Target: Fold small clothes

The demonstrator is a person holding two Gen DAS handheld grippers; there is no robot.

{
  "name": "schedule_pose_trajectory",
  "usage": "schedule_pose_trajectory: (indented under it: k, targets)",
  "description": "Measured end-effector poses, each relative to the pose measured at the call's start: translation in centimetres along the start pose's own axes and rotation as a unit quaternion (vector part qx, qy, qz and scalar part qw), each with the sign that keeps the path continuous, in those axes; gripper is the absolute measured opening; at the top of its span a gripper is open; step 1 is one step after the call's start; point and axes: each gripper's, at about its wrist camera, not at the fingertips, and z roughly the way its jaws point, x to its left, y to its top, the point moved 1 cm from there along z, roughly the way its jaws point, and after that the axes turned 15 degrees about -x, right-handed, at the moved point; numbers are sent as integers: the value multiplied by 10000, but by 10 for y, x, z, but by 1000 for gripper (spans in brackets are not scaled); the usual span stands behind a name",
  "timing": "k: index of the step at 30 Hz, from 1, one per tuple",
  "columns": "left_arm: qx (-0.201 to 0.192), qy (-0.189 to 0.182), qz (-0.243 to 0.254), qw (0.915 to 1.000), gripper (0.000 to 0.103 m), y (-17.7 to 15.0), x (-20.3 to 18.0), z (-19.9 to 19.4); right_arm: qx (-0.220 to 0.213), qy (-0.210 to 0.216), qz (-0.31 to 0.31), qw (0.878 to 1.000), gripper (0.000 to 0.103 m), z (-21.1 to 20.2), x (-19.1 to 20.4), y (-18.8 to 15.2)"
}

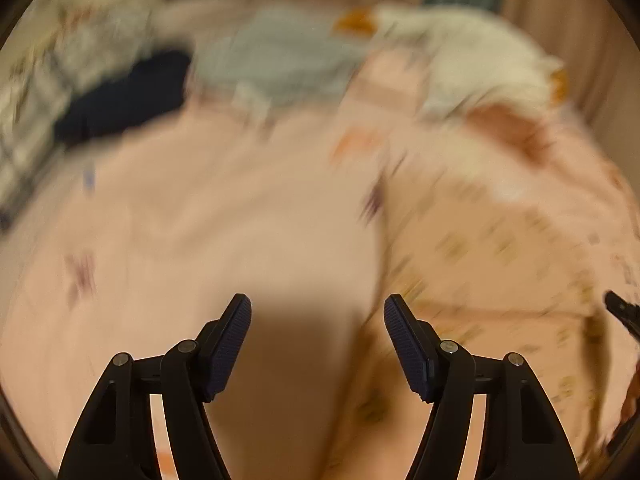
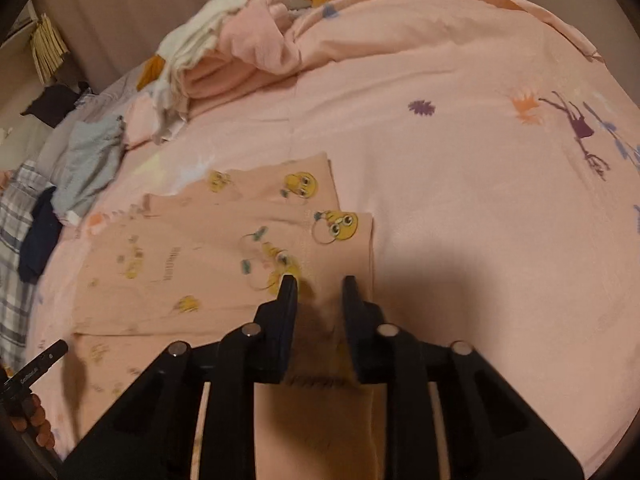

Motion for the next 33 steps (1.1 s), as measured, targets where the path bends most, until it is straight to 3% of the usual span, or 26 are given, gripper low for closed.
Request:
schedule_pose_trajectory:
  k: [2, 3, 4, 6, 7, 8, 9, 10, 11, 13, 15, 17, 19, 21, 22, 23, 25, 27, 28, 29, 31, 32, 33]
  targets:
    - [-708, -113, 37, 9974, 69, 16, -22, -5, -195, 275, -197, 9992, 26, -8, 16, 12]
    - [-751, -214, 86, 9969, 69, 20, -36, 4, -244, 315, -259, 9989, 26, -5, 24, 13]
    - [-532, -299, 173, 9980, 70, 20, -48, 20, -164, 343, -283, 9989, 26, 3, 31, 12]
    - [620, -336, 166, 9974, 62, 4, -71, 72, 259, 533, -226, 9980, 25, 27, 41, -2]
    - [909, -400, 73, 9950, 51, -6, -73, 84, 442, 626, -208, 9968, 22, 37, 45, -11]
    - [1144, -487, 53, 9922, 50, -22, -75, 95, 612, 648, -224, 9958, 20, 44, 45, -24]
    - [1109, -463, 156, 9926, 50, -33, -75, 97, 771, 498, -295, 9953, 18, 50, 43, -39]
    - [696, -527, 294, 9958, 50, -40, -72, 86, 675, 417, -400, 9960, 13, 46, 41, -48]
    - [550, -402, 499, 9964, 50, -41, -71, 78, 493, 424, -554, 9963, 10, 41, 43, -49]
    - [514, -71, 987, 9938, 50, -42, -71, 63, 557, 399, -783, 9946, 11, 28, 45, -44]
    - [419, 76, 1001, 9941, 50, -34, -65, 52, 404, 454, -724, 9955, 18, 18, 45, -30]
    - [215, -66, 821, 9964, 50, -23, -52, 46, 183, 450, -753, 9960, 18, 16, 47, -18]
    - [337, 116, 754, 9965, 50, -26, -42, 52, 201, 217, -842, 9960, 16, 29, 46, -16]
    - [671, 324, 700, 9948, 50, -41, -30, 62, 677, -203, -438, 9965, 16, 47, 24, -30]
    - [824, 78, 503, 9953, 50, -52, -22, 64, 676, -108, -194, 9975, 13, 49, 15, -37]
    - [814, -65, 377, 9960, 50, -59, -16, 60, 401, 106, -123, 9991, 12, 42, 9, -41]
    - [695, 4, 453, 9965, 50, -65, -10, 48, 354, 344, -283, 9984, 11, 31, 2, -49]
    - [797, 137, 355, 9961, 50, -65, -3, 33, 586, 257, -166, 9978, 10, 19, -2, -49]
    - [899, 174, 207, 9956, 50, -63, 2, 22, 772, 150, -59, 9969, 11, 12, -4, -47]
    - [938, 116, 59, 9955, 50, -62, 6, 12, 920, 60, 76, 9957, 21, 2, -7, -46]
    - [838, -272, -397, 9953, 53, -58, 18, -17, 792, 191, 331, 9961, 22, -33, -12, -45]
    - [795, -401, -544, 9945, 55, -59, 22, -28, 671, 291, 473, 9962, 27, -51, -16, -44]
    - [735, -507, -719, 9934, 56, -63, 28, -39, 550, 340, 696, 9955, 44, -70, -22, -44]
